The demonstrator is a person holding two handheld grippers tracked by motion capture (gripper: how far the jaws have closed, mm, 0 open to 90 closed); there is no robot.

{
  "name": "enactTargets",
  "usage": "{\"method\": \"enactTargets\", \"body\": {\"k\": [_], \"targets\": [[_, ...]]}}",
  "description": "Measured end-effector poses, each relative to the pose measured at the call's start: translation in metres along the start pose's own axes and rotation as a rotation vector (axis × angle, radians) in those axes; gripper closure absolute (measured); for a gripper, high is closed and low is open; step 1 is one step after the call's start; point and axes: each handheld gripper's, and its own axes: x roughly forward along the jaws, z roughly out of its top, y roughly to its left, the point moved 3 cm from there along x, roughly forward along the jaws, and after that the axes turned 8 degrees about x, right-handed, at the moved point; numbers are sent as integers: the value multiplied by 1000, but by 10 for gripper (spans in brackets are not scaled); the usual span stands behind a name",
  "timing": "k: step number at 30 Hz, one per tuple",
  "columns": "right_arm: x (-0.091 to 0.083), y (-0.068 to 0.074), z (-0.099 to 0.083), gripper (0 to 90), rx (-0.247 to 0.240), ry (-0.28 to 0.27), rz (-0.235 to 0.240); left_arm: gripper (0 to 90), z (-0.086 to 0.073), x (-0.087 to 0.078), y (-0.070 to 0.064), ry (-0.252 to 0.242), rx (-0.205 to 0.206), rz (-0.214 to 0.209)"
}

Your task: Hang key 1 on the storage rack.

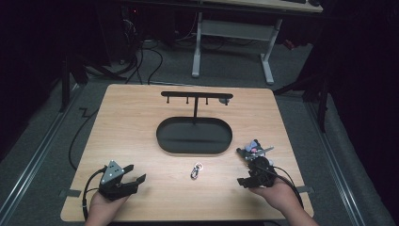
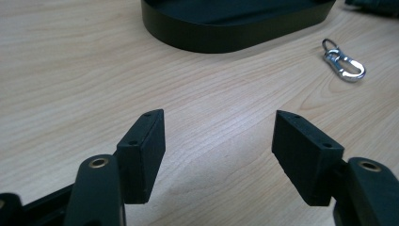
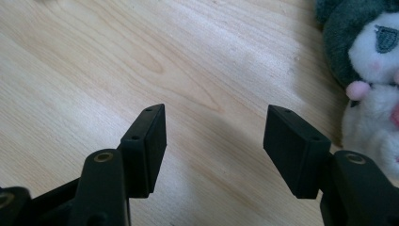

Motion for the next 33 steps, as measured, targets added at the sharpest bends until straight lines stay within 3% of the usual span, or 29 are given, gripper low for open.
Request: {"method": "enactTargets", "body": {"k": [3,9,14,17,22,27,33], "targets": [[-1,1,-2,403,-9,23,-3,358,2,-3,0,-23,-9,-4],[-1,3,0,385,-40,45,4,358,0,-2,3,-13,-9,5],[-9,-1,2,370,-34,60,-4,358,-1,-7,2,-20,-23,2],[-17,-4,4,349,-47,62,-12,358,-1,-7,1,-15,-9,5],[-33,-17,5,317,-33,69,-19,358,-1,-7,1,-14,-7,5],[-45,-34,8,304,14,82,-15,358,-2,-7,3,-8,0,5],[-51,-49,14,266,26,97,-55,359,-3,-8,4,-7,3,2]]}}
